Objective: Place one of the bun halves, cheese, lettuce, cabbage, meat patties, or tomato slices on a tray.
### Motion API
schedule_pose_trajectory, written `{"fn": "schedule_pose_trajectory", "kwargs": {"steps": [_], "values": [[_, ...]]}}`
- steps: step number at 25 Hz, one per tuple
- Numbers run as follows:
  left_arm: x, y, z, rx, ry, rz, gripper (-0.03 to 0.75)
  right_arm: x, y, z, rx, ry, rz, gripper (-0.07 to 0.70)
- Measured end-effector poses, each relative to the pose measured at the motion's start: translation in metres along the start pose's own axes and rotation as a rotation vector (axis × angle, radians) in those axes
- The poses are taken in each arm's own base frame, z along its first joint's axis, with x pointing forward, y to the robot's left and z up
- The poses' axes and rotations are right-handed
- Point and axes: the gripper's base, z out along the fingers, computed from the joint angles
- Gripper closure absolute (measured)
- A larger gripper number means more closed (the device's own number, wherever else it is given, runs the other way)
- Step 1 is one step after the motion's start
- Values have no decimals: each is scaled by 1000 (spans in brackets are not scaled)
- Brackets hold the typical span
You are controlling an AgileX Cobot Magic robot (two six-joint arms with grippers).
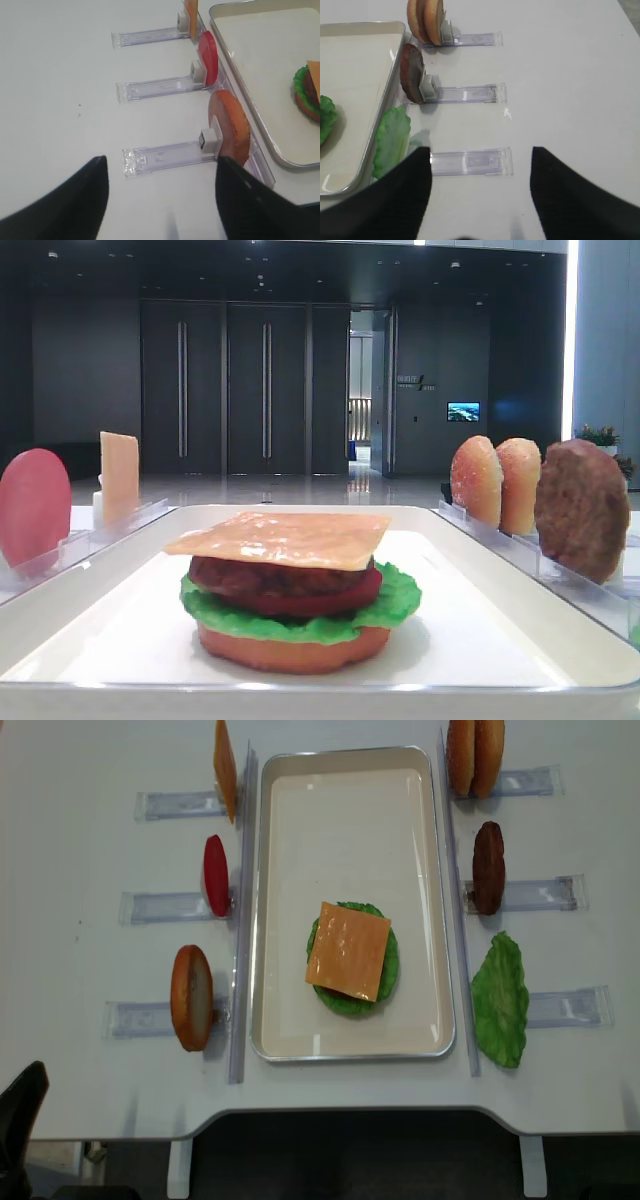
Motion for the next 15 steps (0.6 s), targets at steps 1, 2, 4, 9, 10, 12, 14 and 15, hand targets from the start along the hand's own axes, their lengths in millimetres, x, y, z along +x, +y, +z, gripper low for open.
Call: {"fn": "schedule_pose_trajectory", "kwargs": {"steps": [1,2,4,9,10,12,14,15], "values": [[0,0,0,0,0,0,202,0,0,0,0,0,0,216],[0,0,0,0,0,0,202,0,0,0,0,0,0,216],[0,0,0,0,0,0,202,0,0,0,0,0,0,216],[0,0,0,-26,1,-15,202,0,0,0,-1,0,0,216],[0,0,0,-35,2,-21,202,0,0,0,-2,0,1,216],[0,0,0,-44,2,-26,202,0,1,0,-6,0,3,216],[0,0,0,-49,2,-29,202,0,1,0,-9,-1,4,216],[0,0,0,-49,2,-29,202,0,1,0,-12,-1,6,216]]}}
